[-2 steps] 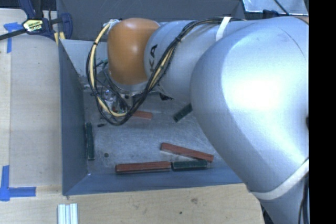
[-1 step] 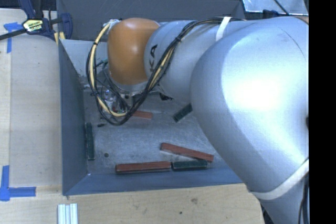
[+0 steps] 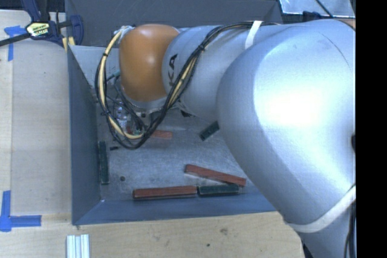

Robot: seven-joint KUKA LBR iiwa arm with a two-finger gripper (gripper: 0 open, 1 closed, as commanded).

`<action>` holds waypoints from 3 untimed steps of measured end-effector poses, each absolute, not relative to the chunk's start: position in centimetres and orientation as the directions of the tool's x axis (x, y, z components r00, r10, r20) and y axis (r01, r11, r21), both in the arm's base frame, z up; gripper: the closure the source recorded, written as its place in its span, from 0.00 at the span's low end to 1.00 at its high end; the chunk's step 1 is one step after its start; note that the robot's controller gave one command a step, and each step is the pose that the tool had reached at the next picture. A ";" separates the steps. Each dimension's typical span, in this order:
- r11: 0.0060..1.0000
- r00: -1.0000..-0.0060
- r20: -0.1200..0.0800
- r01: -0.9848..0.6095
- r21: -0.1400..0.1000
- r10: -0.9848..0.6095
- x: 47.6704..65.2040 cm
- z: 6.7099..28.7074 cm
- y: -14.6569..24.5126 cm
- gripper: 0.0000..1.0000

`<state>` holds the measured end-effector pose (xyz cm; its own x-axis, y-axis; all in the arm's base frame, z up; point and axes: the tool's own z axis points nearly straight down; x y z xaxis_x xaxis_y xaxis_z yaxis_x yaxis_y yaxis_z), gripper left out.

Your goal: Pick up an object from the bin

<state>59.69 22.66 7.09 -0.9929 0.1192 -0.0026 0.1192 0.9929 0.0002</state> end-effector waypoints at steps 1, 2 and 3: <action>0.994 -0.994 0.005 0.108 -0.001 0.108 59.2 12.2 18.1 1.00; 0.994 -0.994 -0.012 0.108 0.001 0.108 61.0 14.9 16.3 1.00; 0.994 -0.994 0.003 0.112 -0.001 0.112 59.6 19.8 18.3 1.00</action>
Offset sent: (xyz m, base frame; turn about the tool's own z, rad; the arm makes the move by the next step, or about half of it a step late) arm 0.0268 -0.0261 0.0473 -0.0310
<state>59.59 18.30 19.83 -0.9936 0.1125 0.0031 0.1125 0.9937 -0.0014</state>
